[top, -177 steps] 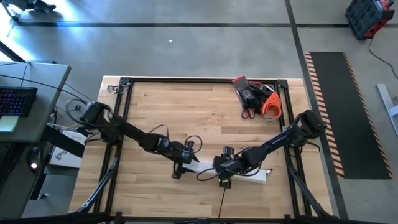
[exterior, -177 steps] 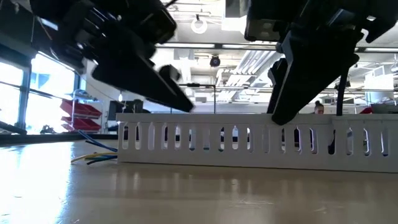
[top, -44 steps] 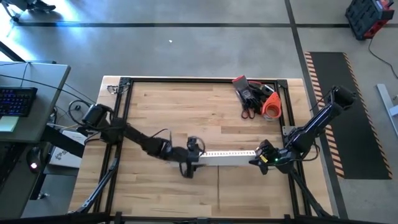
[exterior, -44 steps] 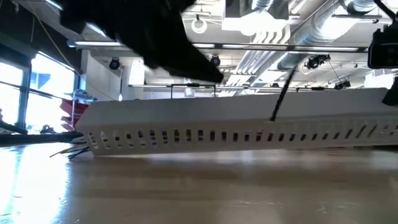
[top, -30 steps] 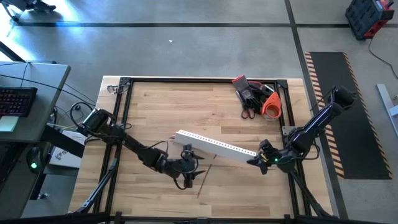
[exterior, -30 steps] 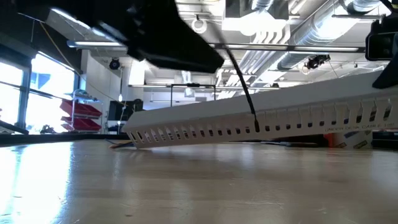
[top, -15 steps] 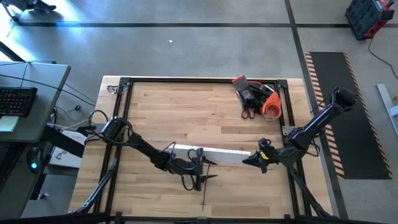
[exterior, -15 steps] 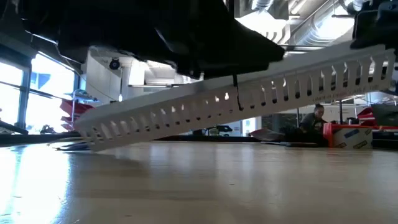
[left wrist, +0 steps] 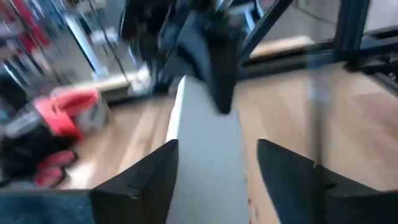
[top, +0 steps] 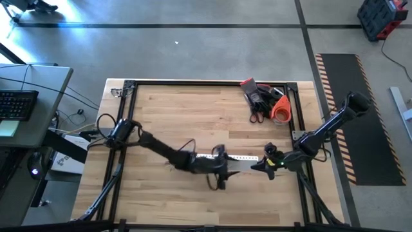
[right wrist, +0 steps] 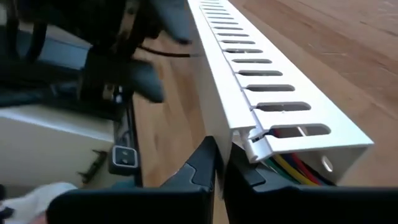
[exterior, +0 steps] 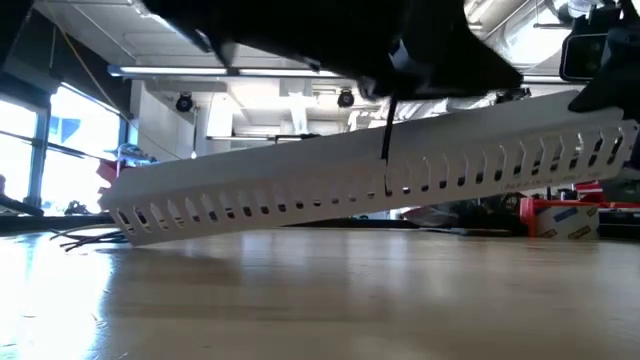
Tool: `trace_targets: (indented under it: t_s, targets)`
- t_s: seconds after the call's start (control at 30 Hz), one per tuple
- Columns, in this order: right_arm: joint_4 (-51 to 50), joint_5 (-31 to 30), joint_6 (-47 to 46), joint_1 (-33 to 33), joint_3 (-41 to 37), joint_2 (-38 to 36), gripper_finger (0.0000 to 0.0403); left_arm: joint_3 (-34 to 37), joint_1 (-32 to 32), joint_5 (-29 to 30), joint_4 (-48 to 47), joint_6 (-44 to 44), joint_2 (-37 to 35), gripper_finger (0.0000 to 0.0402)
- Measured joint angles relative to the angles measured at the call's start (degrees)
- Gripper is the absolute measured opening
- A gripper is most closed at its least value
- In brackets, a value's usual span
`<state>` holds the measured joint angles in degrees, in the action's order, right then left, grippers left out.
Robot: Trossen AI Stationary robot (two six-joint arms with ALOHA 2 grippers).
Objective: Ziptie cables
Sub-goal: Close the white cable duct
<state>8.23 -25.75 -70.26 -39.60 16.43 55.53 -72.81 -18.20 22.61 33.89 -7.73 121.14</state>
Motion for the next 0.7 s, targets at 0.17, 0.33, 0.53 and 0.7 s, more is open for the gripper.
trace_targets:
  t_s: [0.17, 0.33, 0.53, 0.7]
  targets:
    - [-0.7, 2.3, 6.4, 1.7, 0.0, 0.0, 0.0000, -2.8, 4.3, -7.5, -4.0, 3.2, 0.0, 0.0200]
    - [-0.3, 2.9, 11.9, 3.5, 0.0, 0.0, 0.0000, -3.6, 7.6, -17.5, -4.7, 5.4, 0.0, 0.0200]
    - [0.1, 4.3, 14.8, 5.3, 0.0, 0.0, 0.0000, -3.6, 10.0, -23.5, -9.7, 10.1, 0.0, 0.0200]
    - [0.1, 5.5, 15.3, 6.2, 0.0, 0.0, 0.0000, -3.7, 10.5, -25.1, -11.3, 10.0, 0.7, 0.0200]
